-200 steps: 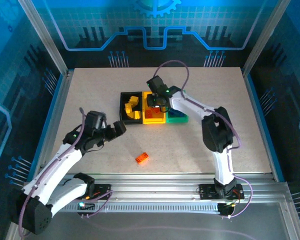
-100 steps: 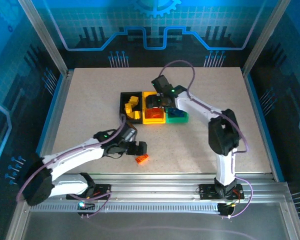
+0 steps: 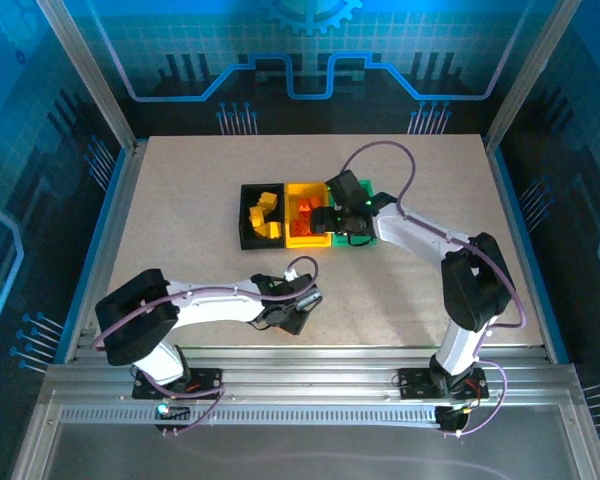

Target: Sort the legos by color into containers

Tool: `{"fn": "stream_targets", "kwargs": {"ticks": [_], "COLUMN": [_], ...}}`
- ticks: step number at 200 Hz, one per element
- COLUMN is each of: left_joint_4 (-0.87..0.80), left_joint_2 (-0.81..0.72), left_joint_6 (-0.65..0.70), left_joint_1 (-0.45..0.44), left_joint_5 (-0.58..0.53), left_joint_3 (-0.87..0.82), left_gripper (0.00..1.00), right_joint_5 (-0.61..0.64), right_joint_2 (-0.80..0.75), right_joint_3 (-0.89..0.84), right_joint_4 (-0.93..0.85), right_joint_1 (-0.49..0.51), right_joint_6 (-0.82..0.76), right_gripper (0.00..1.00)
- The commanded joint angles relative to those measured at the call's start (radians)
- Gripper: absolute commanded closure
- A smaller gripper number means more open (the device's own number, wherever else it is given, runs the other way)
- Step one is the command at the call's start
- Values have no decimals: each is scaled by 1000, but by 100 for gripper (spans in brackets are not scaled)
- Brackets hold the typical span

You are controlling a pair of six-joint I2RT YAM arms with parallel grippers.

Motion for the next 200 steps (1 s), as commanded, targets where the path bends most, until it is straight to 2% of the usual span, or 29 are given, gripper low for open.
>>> {"fn": "stream_targets", "kwargs": {"ticks": [1, 17, 76, 102, 140, 175, 200], "left_joint_4": [-32, -34, -45, -51, 61, 108, 126], "left_joint_2": [12, 5, -42, -103, -147, 34, 183], "left_joint_6": [10, 2, -17, -4, -2, 30, 40], "left_joint_1": [-11, -13, -16, 20, 192, 312, 364], "left_joint_5": [-41, -36, -34, -44, -26, -71, -57], "left_joint_3": [25, 22, 42, 112, 234, 432, 579], "left_gripper": [32, 43, 64, 66, 65, 65, 66], "right_joint_5": [8, 10, 48, 63, 78, 79, 85], "right_joint_2": [-50, -60, -114, -176, -280, -322, -353], "right_joint_3": [-15, -23, -67, -126, -254, -313, -339], "right_joint_4": [34, 36, 34, 47, 80, 67, 52], "right_joint_1": [-21, -29, -46, -58, -72, -75, -78], "right_joint_6": [20, 22, 33, 46, 83, 94, 91], "right_gripper": [15, 14, 14, 14, 14, 14, 14]}}
